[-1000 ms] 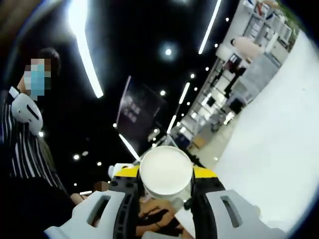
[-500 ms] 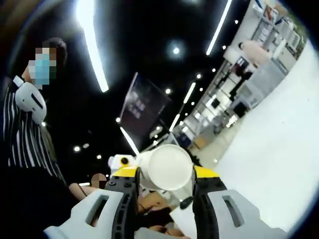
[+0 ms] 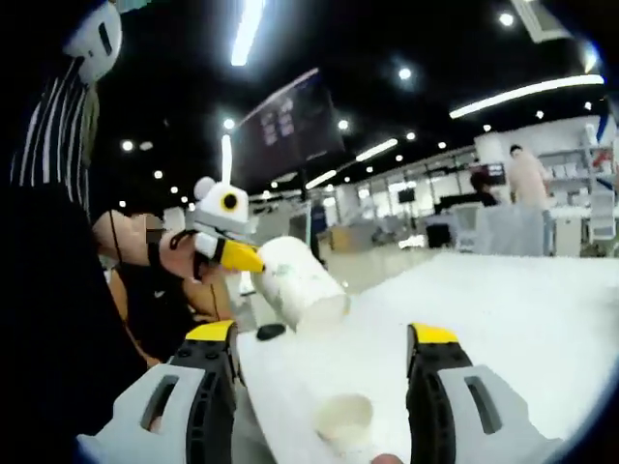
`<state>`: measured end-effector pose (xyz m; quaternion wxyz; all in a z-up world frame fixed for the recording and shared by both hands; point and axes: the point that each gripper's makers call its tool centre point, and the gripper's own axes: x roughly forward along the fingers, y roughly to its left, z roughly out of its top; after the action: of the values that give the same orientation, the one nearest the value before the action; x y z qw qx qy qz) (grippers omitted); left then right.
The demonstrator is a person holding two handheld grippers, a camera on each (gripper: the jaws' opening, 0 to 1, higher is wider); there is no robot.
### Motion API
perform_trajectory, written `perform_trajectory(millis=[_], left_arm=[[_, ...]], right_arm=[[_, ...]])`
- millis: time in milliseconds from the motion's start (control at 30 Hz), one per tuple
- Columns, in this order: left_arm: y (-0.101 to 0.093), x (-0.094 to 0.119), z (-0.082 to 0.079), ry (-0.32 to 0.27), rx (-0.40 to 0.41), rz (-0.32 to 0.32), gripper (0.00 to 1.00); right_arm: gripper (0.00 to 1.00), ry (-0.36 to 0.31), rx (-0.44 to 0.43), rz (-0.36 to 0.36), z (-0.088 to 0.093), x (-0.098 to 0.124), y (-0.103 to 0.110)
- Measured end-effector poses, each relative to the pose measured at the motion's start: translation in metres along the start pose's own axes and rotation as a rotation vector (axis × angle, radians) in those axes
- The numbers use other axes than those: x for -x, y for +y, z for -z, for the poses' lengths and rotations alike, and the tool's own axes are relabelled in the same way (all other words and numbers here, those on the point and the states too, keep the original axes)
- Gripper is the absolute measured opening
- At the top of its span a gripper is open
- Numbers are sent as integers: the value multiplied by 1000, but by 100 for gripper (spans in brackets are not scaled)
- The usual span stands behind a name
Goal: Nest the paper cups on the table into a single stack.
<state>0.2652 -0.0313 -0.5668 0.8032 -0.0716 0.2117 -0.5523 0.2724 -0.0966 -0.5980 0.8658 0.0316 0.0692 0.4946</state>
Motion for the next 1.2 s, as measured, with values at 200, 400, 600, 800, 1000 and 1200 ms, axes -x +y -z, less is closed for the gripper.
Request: perform_trajectory(millis=[200, 400, 600, 800, 1000, 1200], left_arm=[[4, -13, 14, 169, -103, -14, 0], [7, -22, 19, 257, -147, -11, 0], [11, -31, 36, 395, -201, 4, 0], [12, -48, 55, 521, -290, 18, 0], [21, -57, 75, 667, -464, 31, 0], [24, -65, 94, 760, -580, 69, 0]], right_arm=[[93, 42, 8, 54, 12, 5, -12], [100, 85, 8, 90, 27, 13, -20], [100, 117, 25, 106, 41, 17, -20], [100, 119, 0, 131, 52, 25, -18], [99, 115, -22, 157, 58, 36, -20], [99, 108, -38, 181, 57, 40, -25]])
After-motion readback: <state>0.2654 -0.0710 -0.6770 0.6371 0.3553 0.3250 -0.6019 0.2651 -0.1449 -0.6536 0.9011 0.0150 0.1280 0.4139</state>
